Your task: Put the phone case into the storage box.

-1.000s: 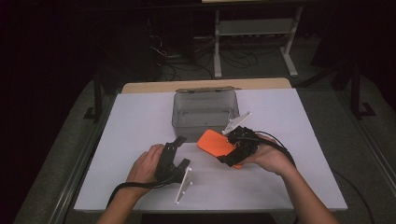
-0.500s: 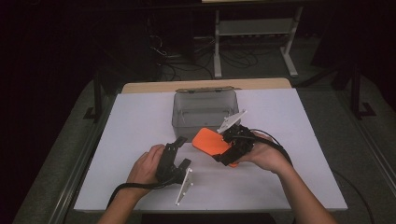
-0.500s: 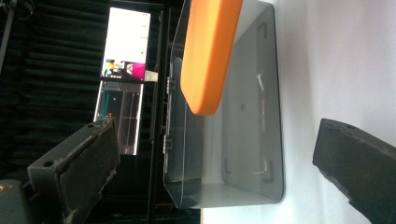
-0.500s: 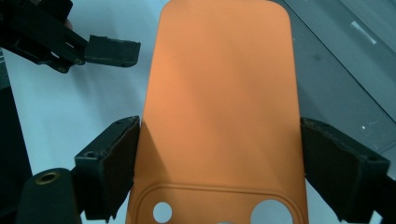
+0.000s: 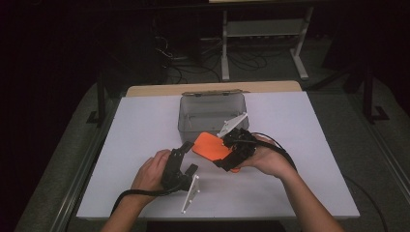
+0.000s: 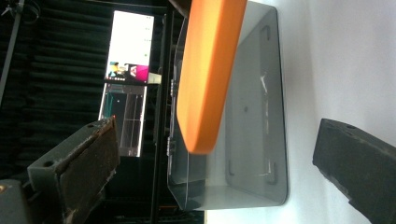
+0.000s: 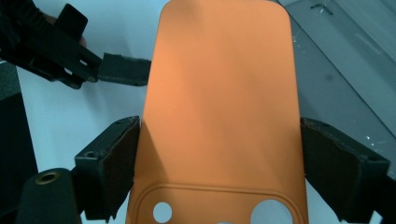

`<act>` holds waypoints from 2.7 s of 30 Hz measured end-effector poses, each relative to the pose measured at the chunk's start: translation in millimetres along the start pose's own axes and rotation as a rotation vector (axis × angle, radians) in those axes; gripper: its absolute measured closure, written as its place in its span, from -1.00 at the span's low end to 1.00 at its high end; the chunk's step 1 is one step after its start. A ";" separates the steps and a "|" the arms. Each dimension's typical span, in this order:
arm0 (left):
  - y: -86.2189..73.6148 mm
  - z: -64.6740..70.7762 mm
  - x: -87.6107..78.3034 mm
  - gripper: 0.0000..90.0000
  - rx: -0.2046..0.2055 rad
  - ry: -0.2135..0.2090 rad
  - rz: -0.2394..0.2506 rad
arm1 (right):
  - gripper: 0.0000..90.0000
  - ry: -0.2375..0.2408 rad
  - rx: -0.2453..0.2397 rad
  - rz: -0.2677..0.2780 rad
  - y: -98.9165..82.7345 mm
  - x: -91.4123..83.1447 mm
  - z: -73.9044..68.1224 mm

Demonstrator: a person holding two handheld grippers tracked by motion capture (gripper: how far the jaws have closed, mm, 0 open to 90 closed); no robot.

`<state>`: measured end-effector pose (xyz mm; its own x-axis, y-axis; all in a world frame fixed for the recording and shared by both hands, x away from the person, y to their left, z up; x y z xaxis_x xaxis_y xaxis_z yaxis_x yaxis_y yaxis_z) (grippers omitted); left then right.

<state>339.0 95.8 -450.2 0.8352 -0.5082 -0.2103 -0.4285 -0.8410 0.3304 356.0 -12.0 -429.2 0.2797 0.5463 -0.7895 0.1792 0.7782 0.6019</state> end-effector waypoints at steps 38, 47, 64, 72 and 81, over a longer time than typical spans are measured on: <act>4.9 1.8 0.9 -0.70 0.047 0.046 0.019 | -0.67 0.040 -0.034 0.002 19.1 17.7 -9.8; 5.9 -0.1 0.8 -0.56 0.054 0.067 0.021 | -0.67 0.040 -0.036 0.006 19.6 16.9 -10.3; 7.8 -0.6 1.1 -0.28 0.068 0.081 0.022 | -0.67 0.040 -0.034 0.005 19.8 16.1 -10.7; 9.6 -1.0 0.5 -0.17 0.072 0.088 0.028 | -0.67 0.040 -0.037 0.006 20.9 17.5 -12.1; 11.5 -1.6 -0.5 -0.03 0.089 0.098 0.032 | -0.67 0.044 -0.037 0.004 21.1 18.7 -12.6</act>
<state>334.2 86.7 -444.8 0.8484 -0.5181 -0.1087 -0.4806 -0.8400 0.2519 353.1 18.5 -432.8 0.2383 0.5617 -0.7922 0.1426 0.7867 0.6007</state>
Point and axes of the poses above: each handheld gripper's, and its own axes: x roughly forward along the jaws, y roughly out of its top, z roughly to its right, the point moved 10 cm from there along x, roughly forward along the jaws, and after that the axes turned 12 degrees about -x, right-handed, at the moved point
